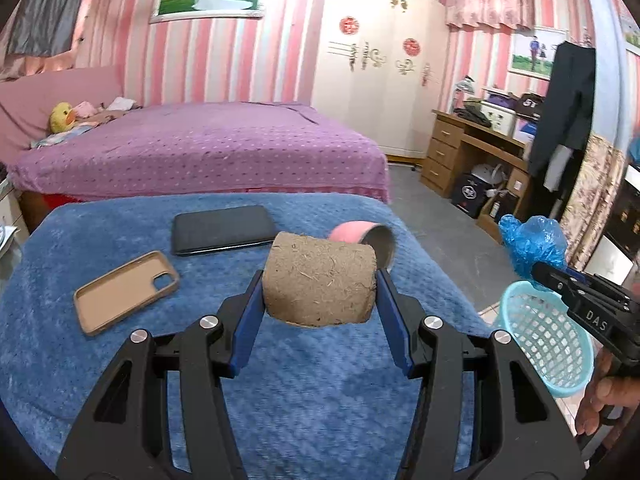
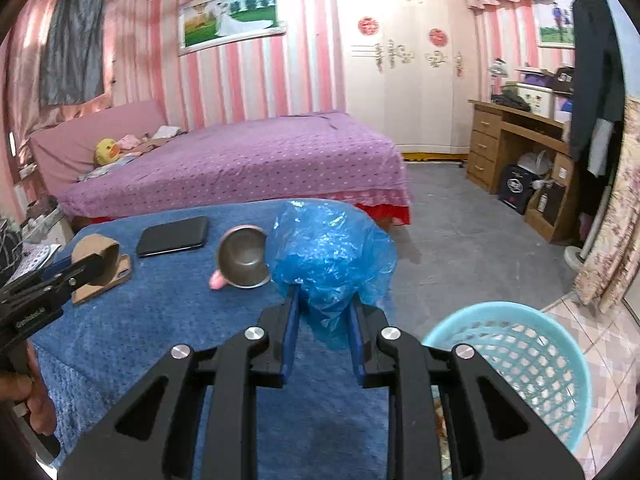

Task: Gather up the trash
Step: 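Carry the blue bag with the right tool while the left tool carries the sleeve to the basket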

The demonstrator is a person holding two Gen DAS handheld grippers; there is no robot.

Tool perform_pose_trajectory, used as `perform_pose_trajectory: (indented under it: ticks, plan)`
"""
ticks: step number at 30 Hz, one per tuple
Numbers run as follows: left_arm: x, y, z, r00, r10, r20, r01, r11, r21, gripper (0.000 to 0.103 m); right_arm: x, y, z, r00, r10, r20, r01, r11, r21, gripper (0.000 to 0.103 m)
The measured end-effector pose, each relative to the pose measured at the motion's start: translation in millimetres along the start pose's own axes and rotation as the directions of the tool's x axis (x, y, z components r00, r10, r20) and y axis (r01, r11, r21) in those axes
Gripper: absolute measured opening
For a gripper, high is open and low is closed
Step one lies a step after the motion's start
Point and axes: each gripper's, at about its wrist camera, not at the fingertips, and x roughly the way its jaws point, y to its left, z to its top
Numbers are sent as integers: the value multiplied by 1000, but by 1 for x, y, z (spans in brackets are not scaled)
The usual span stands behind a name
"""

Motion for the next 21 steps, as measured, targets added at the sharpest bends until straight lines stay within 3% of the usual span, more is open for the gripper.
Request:
perform_pose_trajectory:
  ticks: [12,21]
  plan:
    - [-6,-52,-6,998,-66,10,65,996,66,53,-10,-24,-12,999,-48,0,48,999,18,23]
    - [-4,-67,-5,994,-107,9,106,992,68,53,-10,-46,-14,997,-74,-8,74,996,44,23]
